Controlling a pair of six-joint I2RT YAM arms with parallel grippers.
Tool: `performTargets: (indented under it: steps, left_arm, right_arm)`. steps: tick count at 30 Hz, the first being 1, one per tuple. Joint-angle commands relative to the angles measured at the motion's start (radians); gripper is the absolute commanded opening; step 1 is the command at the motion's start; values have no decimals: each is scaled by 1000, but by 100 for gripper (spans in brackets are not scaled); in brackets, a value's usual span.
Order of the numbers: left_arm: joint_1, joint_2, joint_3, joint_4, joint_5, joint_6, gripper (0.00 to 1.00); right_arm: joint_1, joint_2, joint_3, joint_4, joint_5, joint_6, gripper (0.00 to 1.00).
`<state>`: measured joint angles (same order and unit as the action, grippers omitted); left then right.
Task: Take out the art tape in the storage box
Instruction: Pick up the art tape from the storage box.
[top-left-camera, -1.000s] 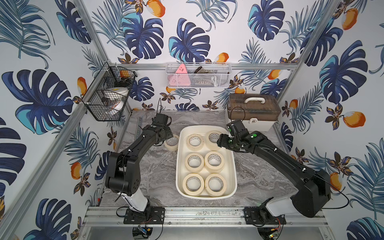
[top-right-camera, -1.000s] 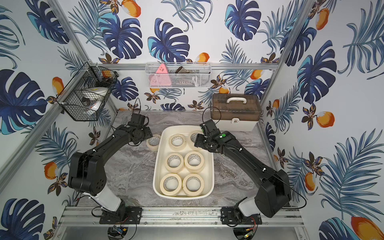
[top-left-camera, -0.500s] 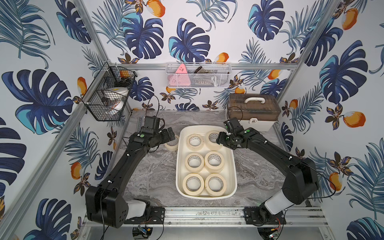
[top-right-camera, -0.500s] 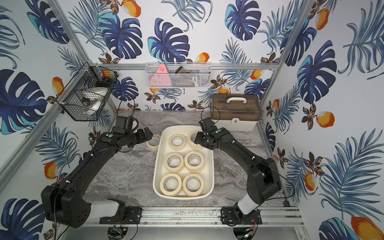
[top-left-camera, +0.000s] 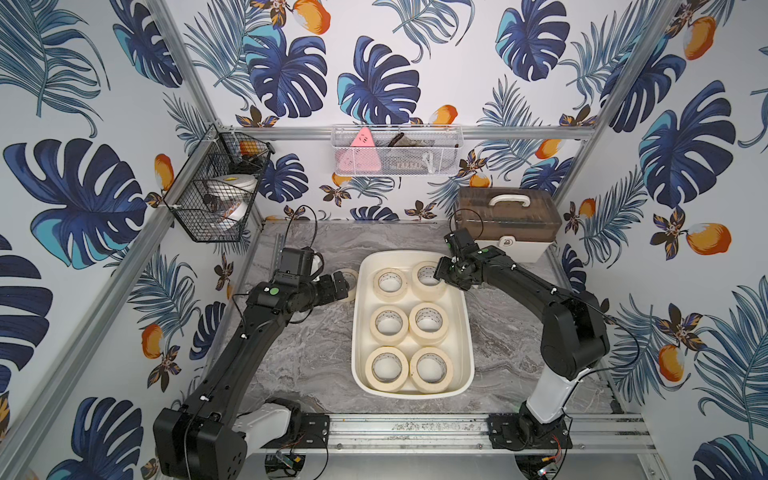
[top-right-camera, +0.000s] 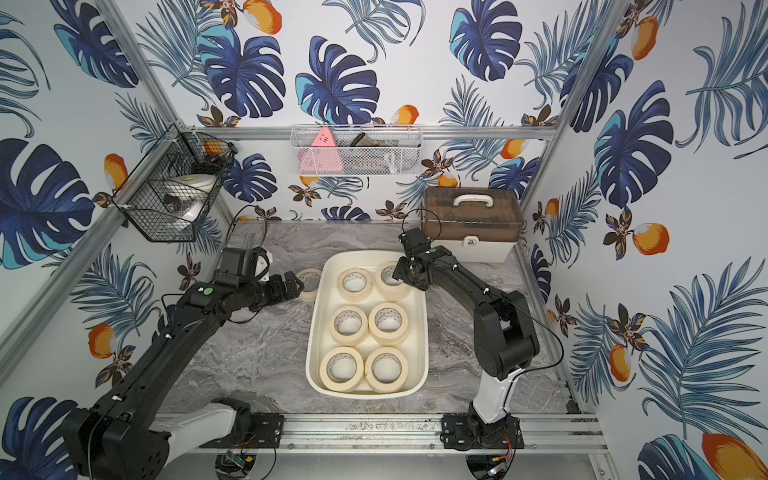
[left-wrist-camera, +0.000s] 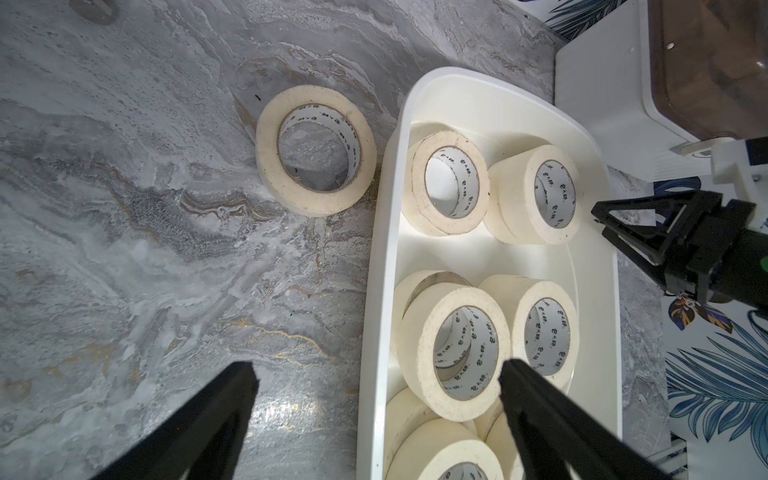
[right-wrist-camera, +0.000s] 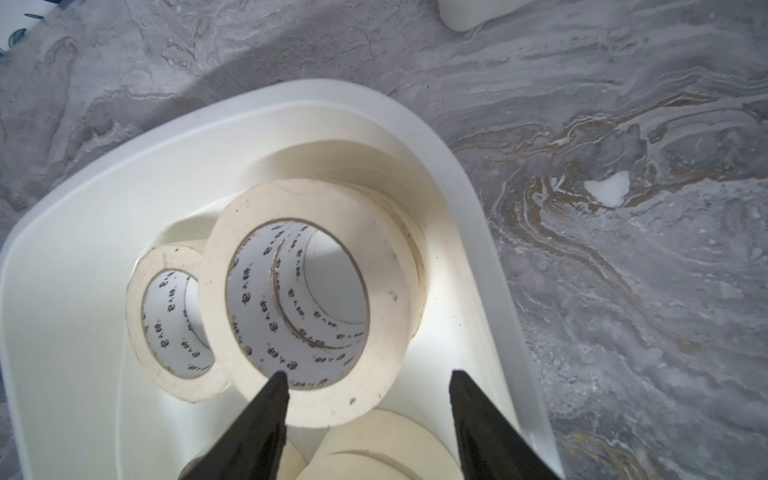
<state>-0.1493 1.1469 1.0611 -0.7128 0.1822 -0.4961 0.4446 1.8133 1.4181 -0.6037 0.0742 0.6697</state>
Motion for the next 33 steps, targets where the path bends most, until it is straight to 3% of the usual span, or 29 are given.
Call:
performTargets:
  steps: [1,11,26,33]
  left_arm:
    - [-1,-13,-9,-9,-3,21,99]
    - [-2,-30,-11,-25,-9,19,99]
    - [-2,-45,17,-52,-18,29,99]
    - [-17,-47,64,-72,-10,43,99]
  right_arm:
    - [-8,27,14,28,10,-21,61]
    - [-19,113,45,32,12,-45,52]
    - [-1,103,98,-19,24,-100,16]
    - [81,55,179,-109,95,-134,12]
